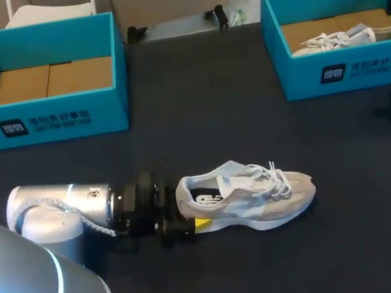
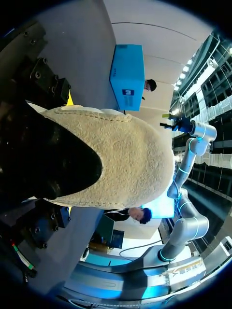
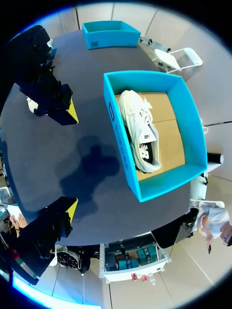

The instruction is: Take the shoe out of the shoebox, open the shoe tongue, remove and reinsert the insole, then place the shoe into the shoebox

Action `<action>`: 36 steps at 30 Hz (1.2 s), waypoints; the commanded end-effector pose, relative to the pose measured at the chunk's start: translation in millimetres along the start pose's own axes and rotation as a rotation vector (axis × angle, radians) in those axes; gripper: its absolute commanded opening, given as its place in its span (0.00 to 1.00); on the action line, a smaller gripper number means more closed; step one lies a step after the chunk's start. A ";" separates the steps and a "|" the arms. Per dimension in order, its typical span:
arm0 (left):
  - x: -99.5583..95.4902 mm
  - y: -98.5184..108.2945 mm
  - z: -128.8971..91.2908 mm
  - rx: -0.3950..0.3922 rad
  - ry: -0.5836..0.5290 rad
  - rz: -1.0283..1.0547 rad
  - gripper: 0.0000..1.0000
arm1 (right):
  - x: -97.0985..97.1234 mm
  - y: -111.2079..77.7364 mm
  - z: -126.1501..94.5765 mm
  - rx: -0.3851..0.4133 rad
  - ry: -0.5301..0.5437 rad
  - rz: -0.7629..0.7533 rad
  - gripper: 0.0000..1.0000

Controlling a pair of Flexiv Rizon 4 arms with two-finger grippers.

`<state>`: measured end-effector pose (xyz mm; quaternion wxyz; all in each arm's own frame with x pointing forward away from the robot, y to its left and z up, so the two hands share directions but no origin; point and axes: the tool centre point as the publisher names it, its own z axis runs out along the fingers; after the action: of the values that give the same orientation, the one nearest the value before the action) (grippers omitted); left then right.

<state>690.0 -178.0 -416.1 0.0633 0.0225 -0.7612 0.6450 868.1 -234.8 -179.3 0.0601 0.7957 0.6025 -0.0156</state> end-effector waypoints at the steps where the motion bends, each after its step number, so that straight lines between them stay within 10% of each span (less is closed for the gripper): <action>1: 1.3 -0.8 -0.4 -0.001 -0.002 0.000 0.00 | -0.2 -0.7 0.4 -0.002 0.000 0.000 1.00; 14: 1.3 -0.8 -0.4 -0.001 -0.002 0.000 0.00 | 77.8 -73.3 -39.4 0.008 -0.047 -0.033 1.00; 28: 1.3 -0.8 -0.4 -0.001 -0.002 0.000 0.00 | 77.8 -73.3 -39.4 0.008 -0.047 -0.033 1.00; 36: 1.3 -0.8 -0.4 -0.001 -0.002 0.000 0.00 | 141.9 -148.8 -46.9 -0.082 -0.002 -0.090 1.00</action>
<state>690.3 -177.4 -415.7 0.0642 0.0218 -0.7616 0.6445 791.1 -77.3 -154.4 0.0591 0.7662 0.6398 -0.0095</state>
